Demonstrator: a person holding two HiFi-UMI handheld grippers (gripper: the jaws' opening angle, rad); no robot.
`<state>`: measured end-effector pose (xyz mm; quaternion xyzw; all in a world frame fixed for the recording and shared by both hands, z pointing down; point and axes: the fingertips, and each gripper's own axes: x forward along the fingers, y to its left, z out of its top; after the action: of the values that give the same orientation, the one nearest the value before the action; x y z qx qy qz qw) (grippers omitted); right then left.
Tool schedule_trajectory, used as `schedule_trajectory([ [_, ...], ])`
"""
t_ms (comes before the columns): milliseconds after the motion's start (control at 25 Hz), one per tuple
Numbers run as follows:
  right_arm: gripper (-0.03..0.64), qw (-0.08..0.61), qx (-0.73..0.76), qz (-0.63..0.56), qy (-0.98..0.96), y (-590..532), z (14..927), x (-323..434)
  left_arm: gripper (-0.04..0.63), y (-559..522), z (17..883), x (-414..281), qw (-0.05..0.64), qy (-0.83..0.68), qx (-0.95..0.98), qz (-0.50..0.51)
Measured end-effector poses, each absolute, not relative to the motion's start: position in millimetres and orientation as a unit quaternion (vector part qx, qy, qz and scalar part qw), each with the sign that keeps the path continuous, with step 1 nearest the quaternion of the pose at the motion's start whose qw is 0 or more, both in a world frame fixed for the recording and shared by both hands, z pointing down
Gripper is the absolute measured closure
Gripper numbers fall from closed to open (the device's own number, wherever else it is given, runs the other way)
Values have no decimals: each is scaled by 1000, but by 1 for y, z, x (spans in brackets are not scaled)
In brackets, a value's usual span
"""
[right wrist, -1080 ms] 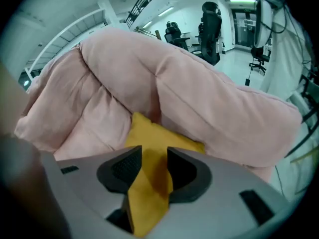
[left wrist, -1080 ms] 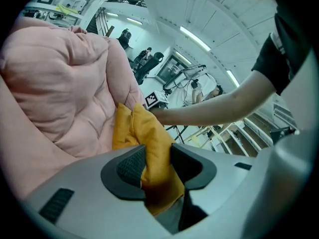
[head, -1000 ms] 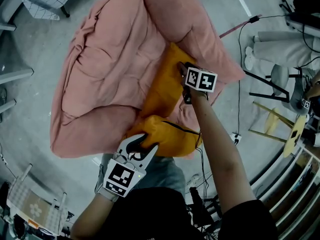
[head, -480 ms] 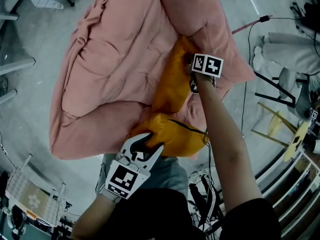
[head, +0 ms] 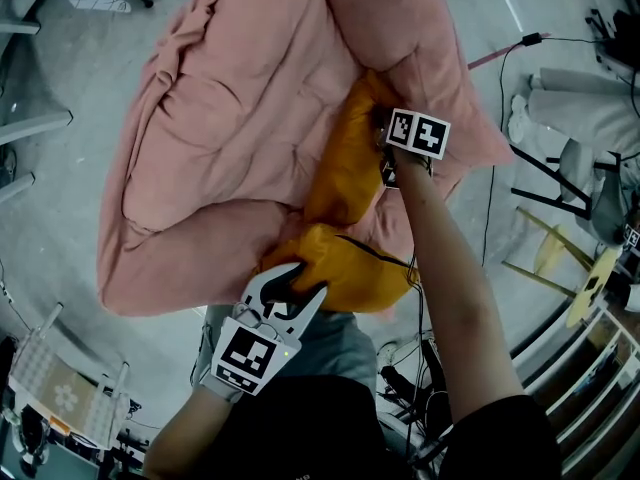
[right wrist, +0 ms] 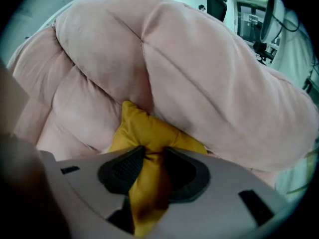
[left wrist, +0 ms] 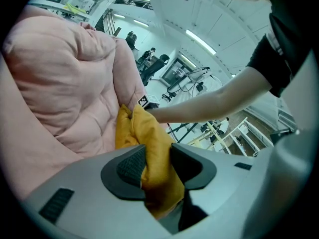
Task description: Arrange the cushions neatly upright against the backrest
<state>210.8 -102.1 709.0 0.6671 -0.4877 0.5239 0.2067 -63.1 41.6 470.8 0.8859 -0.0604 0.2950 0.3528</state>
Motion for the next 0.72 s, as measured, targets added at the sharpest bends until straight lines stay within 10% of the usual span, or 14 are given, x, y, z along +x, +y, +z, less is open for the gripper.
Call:
schedule_trajectory([
  [720, 423, 183, 647, 539, -507, -14, 632, 186, 425, 43, 475, -79, 298, -49, 895, 328],
])
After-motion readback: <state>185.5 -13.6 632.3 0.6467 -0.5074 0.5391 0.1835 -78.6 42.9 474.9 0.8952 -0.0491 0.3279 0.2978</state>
